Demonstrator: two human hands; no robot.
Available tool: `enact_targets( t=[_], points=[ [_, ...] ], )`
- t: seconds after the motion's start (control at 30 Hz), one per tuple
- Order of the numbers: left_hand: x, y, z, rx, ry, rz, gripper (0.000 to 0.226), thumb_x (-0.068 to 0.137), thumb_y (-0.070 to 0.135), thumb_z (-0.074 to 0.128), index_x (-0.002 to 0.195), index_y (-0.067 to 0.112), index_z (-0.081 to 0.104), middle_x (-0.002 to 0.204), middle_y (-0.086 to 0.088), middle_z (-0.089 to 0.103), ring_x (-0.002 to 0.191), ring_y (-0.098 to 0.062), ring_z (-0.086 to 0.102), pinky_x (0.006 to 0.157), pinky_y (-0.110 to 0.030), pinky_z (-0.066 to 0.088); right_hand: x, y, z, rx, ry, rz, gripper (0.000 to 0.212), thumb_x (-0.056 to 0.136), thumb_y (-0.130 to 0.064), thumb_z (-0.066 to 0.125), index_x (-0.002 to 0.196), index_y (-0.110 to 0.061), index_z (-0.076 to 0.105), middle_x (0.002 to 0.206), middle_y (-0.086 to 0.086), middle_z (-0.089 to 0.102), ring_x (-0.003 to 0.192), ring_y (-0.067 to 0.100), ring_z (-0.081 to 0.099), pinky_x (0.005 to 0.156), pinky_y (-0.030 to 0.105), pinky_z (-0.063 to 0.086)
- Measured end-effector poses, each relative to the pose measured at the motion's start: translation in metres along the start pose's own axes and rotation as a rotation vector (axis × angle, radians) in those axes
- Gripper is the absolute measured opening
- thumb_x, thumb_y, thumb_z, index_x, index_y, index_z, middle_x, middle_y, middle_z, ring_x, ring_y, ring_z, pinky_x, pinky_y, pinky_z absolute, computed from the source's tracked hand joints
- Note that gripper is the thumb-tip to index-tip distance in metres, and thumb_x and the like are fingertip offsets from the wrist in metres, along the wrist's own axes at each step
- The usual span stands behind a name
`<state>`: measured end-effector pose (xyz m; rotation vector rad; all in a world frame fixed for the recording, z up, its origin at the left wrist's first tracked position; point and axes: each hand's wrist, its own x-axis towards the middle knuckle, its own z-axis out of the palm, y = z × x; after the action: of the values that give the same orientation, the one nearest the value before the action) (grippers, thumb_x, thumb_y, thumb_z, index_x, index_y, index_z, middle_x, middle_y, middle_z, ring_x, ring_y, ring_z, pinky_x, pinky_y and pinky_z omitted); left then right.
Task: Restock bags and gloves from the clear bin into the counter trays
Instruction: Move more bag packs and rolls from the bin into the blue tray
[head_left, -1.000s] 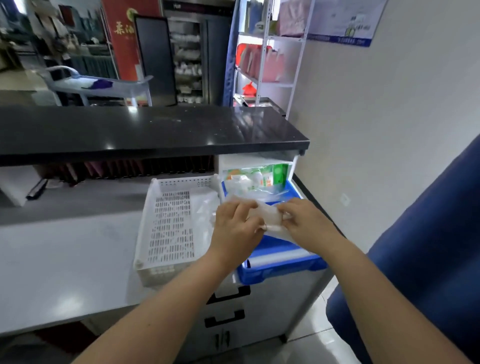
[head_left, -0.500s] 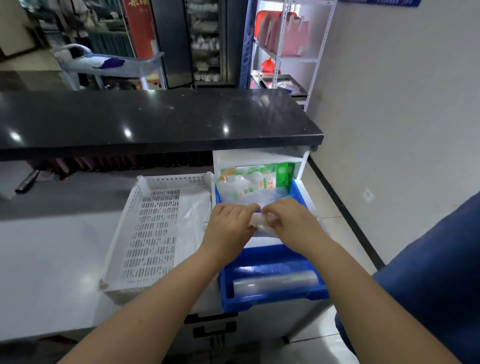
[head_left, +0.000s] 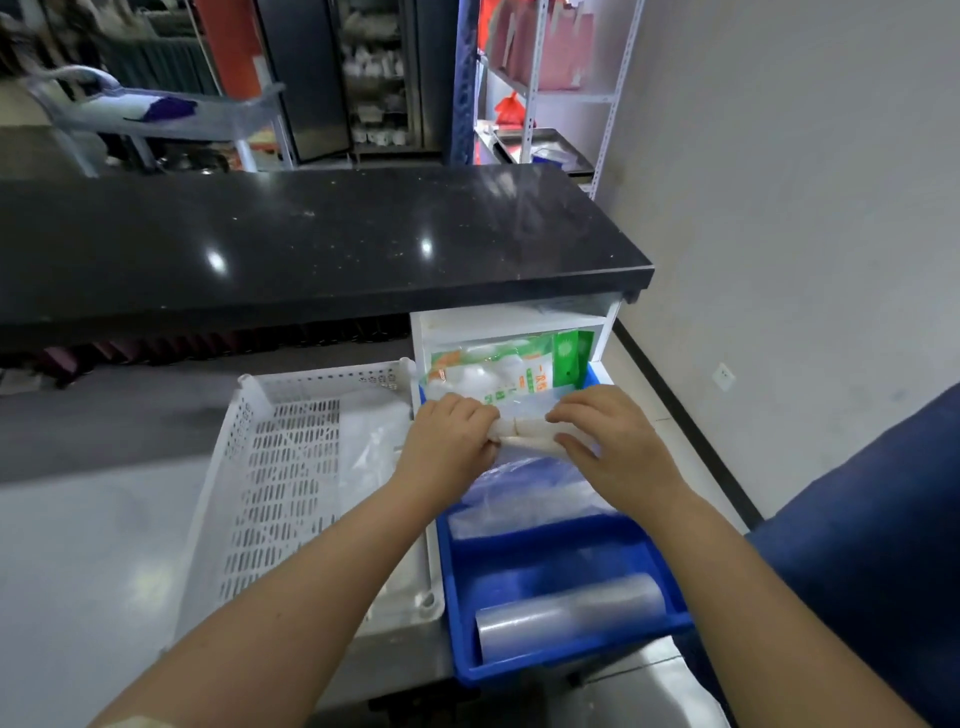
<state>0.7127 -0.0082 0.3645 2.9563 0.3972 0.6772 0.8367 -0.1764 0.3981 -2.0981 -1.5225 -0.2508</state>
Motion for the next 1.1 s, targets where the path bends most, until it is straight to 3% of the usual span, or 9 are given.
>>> enact_targets(
  t=[0.1,0.23,0.57,0.77,0.93,1.1],
  points=[
    [0.006,-0.011,0.005,0.008,0.013,-0.058,0.019,0.077,0.018,0.071,0.093,0.008,0.068,0.088,-0.008,0.069,0.081,-0.029,0.061,0.067,-0.039,0.049,-0.014,0.016,0.013,0.056,-0.004,0.031,0.02,0.078,-0.003,0.073,0.096,-0.01,0.07,0.096,0.005,0.068,0.091,0.024,0.059,0.084,0.031,0.048],
    [0.015,-0.015,0.007,-0.04,0.045,-0.1,0.018,0.083,0.021,0.065,0.098,0.011,0.065,0.094,-0.006,0.068,0.087,-0.025,0.058,0.073,-0.038,0.047,-0.03,0.035,0.043,0.135,-0.273,0.136,0.026,0.083,-0.013,0.069,0.108,-0.018,0.067,0.111,-0.002,0.066,0.105,0.021,0.058,0.093,0.034,0.046],
    [0.023,-0.003,0.015,-0.044,0.02,-0.179,0.024,0.083,0.022,0.066,0.105,0.012,0.066,0.099,-0.006,0.068,0.092,-0.026,0.058,0.076,-0.04,0.046,-0.003,0.057,0.095,-0.169,-0.723,0.064,0.064,0.079,-0.032,0.07,0.137,-0.031,0.043,0.14,0.002,0.047,0.123,0.029,0.044,0.104,0.04,0.034],
    [0.037,0.001,0.017,-0.036,-0.011,-0.192,0.024,0.08,0.019,0.068,0.102,0.011,0.067,0.095,-0.007,0.069,0.09,-0.029,0.059,0.077,-0.041,0.046,-0.01,0.062,0.101,-0.141,-0.74,0.014,0.061,0.08,-0.035,0.069,0.136,-0.031,0.044,0.135,0.003,0.05,0.121,0.028,0.045,0.101,0.042,0.037],
    [0.057,0.001,0.019,-0.041,0.013,-0.189,0.02,0.079,0.014,0.066,0.097,0.007,0.069,0.089,-0.009,0.07,0.09,-0.032,0.061,0.096,-0.046,0.045,-0.01,0.064,0.104,-0.116,-0.799,0.039,0.066,0.081,-0.036,0.07,0.139,-0.034,0.038,0.136,0.002,0.048,0.122,0.028,0.042,0.1,0.041,0.036],
    [0.063,0.0,0.024,-0.049,0.004,-0.206,0.019,0.078,0.013,0.068,0.096,0.007,0.069,0.089,-0.01,0.07,0.089,-0.033,0.061,0.094,-0.046,0.046,0.002,0.064,0.109,-0.122,-0.938,0.07,0.069,0.08,-0.026,0.067,0.141,-0.033,0.035,0.135,0.006,0.043,0.124,0.03,0.038,0.104,0.044,0.033]
  ],
)
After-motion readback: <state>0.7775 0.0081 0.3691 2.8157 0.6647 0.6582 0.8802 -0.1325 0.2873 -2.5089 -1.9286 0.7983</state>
